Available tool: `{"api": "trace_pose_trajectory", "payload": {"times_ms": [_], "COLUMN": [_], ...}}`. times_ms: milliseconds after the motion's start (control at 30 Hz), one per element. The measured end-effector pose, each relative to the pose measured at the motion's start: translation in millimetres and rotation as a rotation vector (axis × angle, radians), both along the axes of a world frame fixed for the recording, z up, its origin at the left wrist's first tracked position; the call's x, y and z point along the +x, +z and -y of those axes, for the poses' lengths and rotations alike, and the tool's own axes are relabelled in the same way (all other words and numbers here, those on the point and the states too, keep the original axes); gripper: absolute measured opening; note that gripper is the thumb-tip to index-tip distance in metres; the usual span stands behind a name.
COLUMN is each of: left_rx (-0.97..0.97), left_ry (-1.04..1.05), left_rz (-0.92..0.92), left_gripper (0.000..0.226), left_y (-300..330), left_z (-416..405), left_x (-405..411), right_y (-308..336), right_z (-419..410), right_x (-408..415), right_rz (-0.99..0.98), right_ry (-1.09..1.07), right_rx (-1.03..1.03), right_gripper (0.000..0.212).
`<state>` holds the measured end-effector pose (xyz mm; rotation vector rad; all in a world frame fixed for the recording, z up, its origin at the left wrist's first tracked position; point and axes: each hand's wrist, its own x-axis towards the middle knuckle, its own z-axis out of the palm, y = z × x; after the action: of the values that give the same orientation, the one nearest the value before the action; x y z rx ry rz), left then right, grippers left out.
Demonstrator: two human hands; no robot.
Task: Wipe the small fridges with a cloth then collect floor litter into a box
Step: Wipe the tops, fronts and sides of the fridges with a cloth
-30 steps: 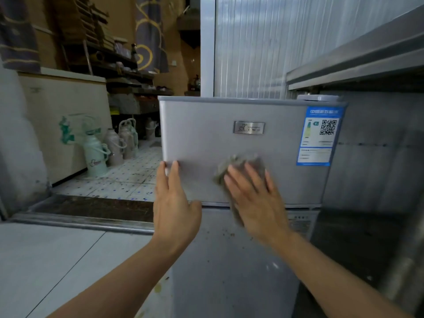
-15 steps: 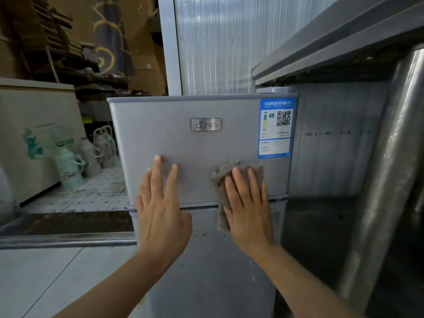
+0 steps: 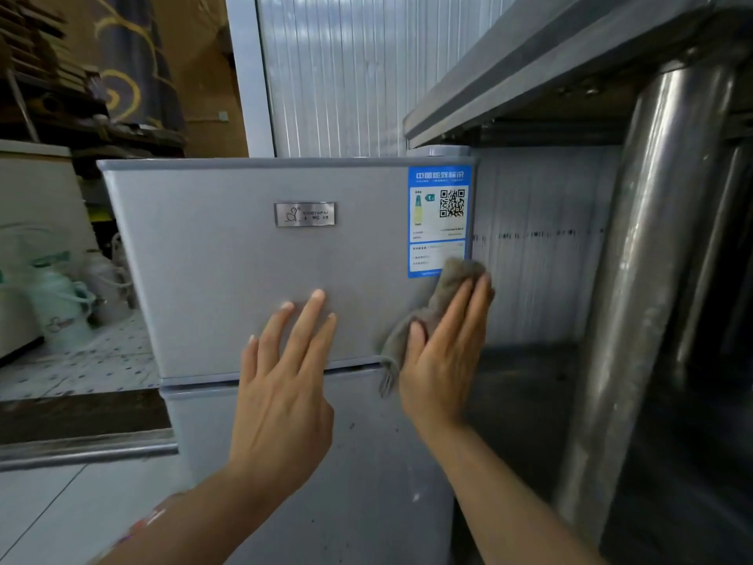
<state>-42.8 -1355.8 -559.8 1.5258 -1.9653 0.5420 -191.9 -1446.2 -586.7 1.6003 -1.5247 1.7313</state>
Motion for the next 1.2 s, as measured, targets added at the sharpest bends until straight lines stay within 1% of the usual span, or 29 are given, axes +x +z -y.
{"api": "trace_pose_trajectory", "payload": {"times_ms": [67, 100, 167, 300, 367, 400, 467, 600, 700, 767, 833, 933, 1000, 1033, 1067, 1167, 1200], "left_rx": [0.021, 0.029, 0.029, 0.017, 0.009, 0.008, 0.009, 0.050, 0.085, 0.089, 0.084, 0.081, 0.079, 0.077, 0.077, 0.085, 0.088], "left_ry": [-0.004, -0.006, -0.010, -0.004, 0.012, 0.011, -0.003, 0.003, 0.014, 0.014, 0.019, 0.060, 0.071, 0.075, 0.080, 0.087, 0.089], "left_rz": [0.029, 0.031, 0.019, 0.015, 0.039, 0.052, 0.076, 0.113, 0.136, 0.142, 0.138, 0.139, 0.170, 0.183, 0.194, 0.212, 0.218], "left_gripper": [0.091, 0.091, 0.091, 0.089, 0.088, 0.088, 0.088, 0.089, 0.092, 0.093, 0.094, 0.096, 0.096, 0.096, 0.096, 0.097, 0.098], "left_y": [-7.8, -10.3, -12.4, -12.5, -14.9, -17.7, -24.5, -46.1, -59.0, -61.6, -59.0, -54.7, -58.3, -62.0, -66.1, -79.0, -82.1], "left_z": [-0.7, -1.0, -1.4, 0.7, 2.4, 3.0, 3.7, 0.9, -3.5, -6.4, -7.6, -5.4, -5.0, -5.5, -6.2, -10.1, -11.6], "left_x": [-3.5, -5.0, -6.9, -6.7, -4.9, -4.0, -3.8, -5.7, -6.1, -4.2, 0.5, 12.9, 21.5, 25.0, 27.8, 32.2, 33.9], "right_y": [-17.8, -12.1, 19.5, 102.4, 114.6, 108.2, 75.7, -22.6, -73.2, -80.6, -62.1, -20.7, -26.1, -43.1, -67.2, -138.9, -149.3], "right_z": [-3.1, -2.8, -1.7, 9.7, 14.8, 16.1, 15.5, 7.0, -3.6, -7.3, -0.9, 21.1, 27.6, 25.6, 20.2, 1.8, -0.3], "right_x": [-3.6, -4.8, -4.5, -5.4, -7.5, -8.6, -10.7, -10.3, -8.0, -8.8, -11.8, -18.0, -18.7, -16.9, -14.0, -13.5, -15.7], "right_rz": [-0.033, -0.027, 0.015, 0.114, 0.153, 0.159, 0.169, 0.131, 0.057, 0.015, -0.046, -0.113, -0.134, -0.183, -0.273, -0.655, -0.732], "right_ry": [0.033, 0.039, 0.049, 0.082, 0.089, 0.092, 0.092, 0.093, 0.123, 0.132, 0.117, 0.027, 0.004, 0.006, 0.014, 0.046, 0.048], "right_rx": [0.049, 0.055, 0.036, -0.100, -0.145, -0.145, -0.112, 0.018, 0.120, 0.135, 0.033, -0.183, -0.229, -0.219, -0.182, -0.064, -0.060], "right_gripper": [0.070, 0.071, 0.071, 0.066, 0.065, 0.065, 0.063, 0.067, 0.072, 0.072, 0.068, 0.060, 0.059, 0.060, 0.062, 0.074, 0.074]}}
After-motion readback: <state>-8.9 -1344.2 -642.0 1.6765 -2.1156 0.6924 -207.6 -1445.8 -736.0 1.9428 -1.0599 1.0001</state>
